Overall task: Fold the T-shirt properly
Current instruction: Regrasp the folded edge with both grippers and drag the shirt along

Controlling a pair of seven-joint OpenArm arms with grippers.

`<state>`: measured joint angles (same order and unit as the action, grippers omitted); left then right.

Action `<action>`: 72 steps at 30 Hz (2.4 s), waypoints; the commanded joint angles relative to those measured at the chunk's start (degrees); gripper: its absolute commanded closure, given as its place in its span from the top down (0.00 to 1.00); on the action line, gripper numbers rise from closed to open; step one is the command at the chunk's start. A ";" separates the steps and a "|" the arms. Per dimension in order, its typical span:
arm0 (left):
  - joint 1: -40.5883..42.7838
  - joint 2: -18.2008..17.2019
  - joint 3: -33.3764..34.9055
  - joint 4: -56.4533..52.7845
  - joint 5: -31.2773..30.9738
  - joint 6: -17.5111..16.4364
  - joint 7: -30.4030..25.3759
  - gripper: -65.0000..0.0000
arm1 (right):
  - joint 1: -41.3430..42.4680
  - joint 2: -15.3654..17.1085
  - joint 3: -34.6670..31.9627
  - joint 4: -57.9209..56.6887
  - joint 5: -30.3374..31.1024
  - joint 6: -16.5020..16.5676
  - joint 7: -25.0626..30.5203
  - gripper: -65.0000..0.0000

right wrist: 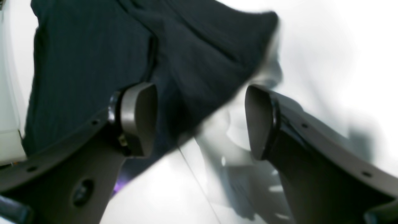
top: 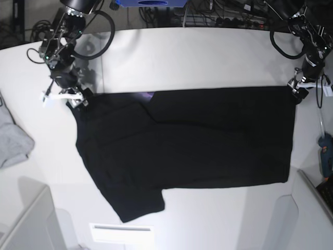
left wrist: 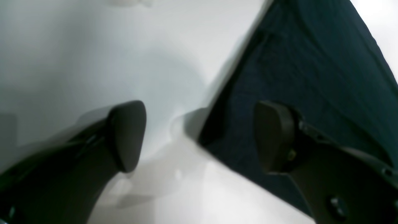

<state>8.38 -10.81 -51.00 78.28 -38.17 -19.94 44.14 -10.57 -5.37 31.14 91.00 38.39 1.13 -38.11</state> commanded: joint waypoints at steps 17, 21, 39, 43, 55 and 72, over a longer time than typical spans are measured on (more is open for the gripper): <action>-2.54 -0.93 5.68 -5.45 -0.46 -0.50 0.30 0.24 | 1.73 1.98 0.03 -6.47 0.25 0.24 3.34 0.62; -2.54 -1.02 5.95 -5.45 -0.46 -0.50 0.30 0.00 | 1.82 1.98 -0.32 -7.53 0.25 0.32 6.42 0.40; 2.74 -4.18 5.95 -4.13 -0.73 -0.93 0.65 0.00 | -2.05 1.98 3.55 -6.47 0.25 6.30 7.65 0.00; 5.82 -5.15 6.04 -1.14 -0.90 -0.93 0.65 0.00 | -5.12 1.98 3.37 -2.69 0.25 6.39 7.65 0.00; 16.28 -4.88 5.95 9.15 -0.99 -0.93 0.65 0.00 | -15.85 1.28 3.55 7.50 0.33 6.39 7.56 0.00; 22.17 -4.80 5.51 12.84 -0.99 -0.93 0.65 0.00 | -24.38 1.37 3.55 9.00 7.45 6.39 7.56 0.00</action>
<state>30.04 -14.61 -44.69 90.06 -39.05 -21.02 45.89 -34.37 -4.29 34.28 98.96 45.32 7.51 -31.86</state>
